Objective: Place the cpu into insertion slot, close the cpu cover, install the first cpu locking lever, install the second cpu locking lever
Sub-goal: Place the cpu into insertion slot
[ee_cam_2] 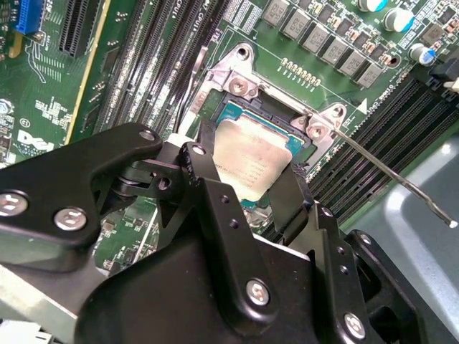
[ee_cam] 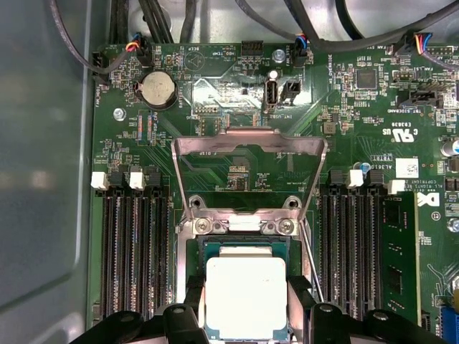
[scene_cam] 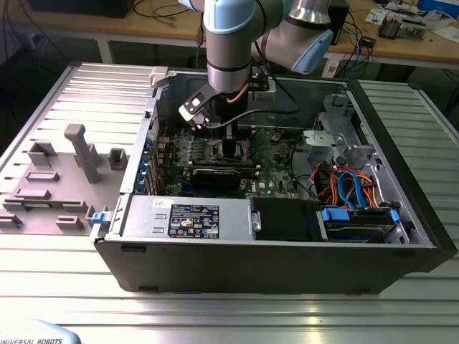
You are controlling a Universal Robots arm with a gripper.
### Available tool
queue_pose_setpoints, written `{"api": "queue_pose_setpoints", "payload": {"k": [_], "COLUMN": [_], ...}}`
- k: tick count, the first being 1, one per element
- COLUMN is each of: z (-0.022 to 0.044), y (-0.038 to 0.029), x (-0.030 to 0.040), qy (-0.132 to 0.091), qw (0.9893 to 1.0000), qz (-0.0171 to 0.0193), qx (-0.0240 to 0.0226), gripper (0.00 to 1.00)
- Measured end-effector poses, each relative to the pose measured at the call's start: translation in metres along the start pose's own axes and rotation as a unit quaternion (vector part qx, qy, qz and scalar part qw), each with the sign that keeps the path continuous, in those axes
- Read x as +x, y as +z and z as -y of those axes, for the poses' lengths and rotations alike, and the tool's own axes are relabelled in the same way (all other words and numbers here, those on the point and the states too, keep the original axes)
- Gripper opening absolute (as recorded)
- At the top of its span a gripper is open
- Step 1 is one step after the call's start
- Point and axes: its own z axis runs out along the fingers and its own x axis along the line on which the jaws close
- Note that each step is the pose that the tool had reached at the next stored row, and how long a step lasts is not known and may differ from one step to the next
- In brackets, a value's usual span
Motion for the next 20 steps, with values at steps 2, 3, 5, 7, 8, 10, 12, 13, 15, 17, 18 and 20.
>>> {"api": "queue_pose_setpoints", "payload": {"k": [2,3,5,7,8,10,12,13,15,17,18,20], "z": [0.0002,0.0005,0.0003,0.0002,0.0001,-0.0001,-0.0003,-0.0003,-0.0002,-0.0001,0.0000,-0.0001], "y": [0.0006,0.0015,-0.0002,-0.0033,-0.0036,-0.0034,-0.0019,-0.0011,0.0007,0.0020,0.0021,0.0023], "x": [0.0000,0.0000,0.0001,0.0000,0.0001,0.0001,0.0000,0.0000,0.0002,0.0003,0.0003,0.0003], "qy": [0.000,0.000,0.002,0.005,0.006,0.010,0.010,0.010,0.010,0.010,0.010,0.010], "qw": [1.0000,1.0000,1.0000,1.0000,1.0000,1.0000,0.9999,0.9999,0.9999,0.9999,0.9999,0.9999], "qz": [0.0000,0.0000,0.0000,0.0003,0.0003,0.0006,0.0007,0.0007,0.0007,0.0008,0.0008,0.0008], "qx": [0.0000,0.0000,-0.0002,0.0000,-0.0001,-0.0001,-0.0001,-0.0001,-0.0001,0.0001,0.0000,-0.0001], "gripper": [0.54,0.54,0.54,0.54,0.54,0.54,0.54,0.54,0.54,0.54,0.54,0.54]}}
